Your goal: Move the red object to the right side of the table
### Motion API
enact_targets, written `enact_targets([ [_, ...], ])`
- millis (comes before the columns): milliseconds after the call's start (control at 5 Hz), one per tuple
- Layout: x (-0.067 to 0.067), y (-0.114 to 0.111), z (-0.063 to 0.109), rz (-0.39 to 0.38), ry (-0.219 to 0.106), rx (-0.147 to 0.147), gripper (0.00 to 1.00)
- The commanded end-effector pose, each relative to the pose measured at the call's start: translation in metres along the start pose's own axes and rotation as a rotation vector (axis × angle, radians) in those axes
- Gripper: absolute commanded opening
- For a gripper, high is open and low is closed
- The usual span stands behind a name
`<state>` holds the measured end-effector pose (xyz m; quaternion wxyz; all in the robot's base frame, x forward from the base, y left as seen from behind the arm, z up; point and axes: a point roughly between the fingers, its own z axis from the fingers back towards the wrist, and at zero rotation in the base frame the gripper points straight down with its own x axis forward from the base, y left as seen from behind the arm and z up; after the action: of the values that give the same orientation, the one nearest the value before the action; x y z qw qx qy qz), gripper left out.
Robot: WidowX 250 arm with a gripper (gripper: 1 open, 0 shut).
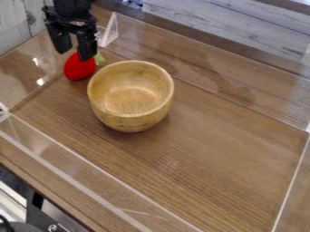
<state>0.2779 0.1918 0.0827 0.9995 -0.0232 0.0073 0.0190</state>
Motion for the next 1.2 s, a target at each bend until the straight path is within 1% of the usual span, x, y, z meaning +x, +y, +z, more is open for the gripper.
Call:
enact_targets([
  [0, 0.015, 0.022, 0.017, -0.036, -0.058, 0.037, 1.00],
  [400, 0.022, 0.022, 0.017, -0.017, -0.062, 0.021, 1.00],
  [600, 0.026, 0.020, 0.004, -0.057, -0.057, 0.012, 1.00],
  [800, 0.030, 0.019, -0.007, -0.099, -0.061, 0.007, 1.00],
  [1000, 0.036, 0.019, -0.009, -0.104, -0.067, 0.007, 1.00],
])
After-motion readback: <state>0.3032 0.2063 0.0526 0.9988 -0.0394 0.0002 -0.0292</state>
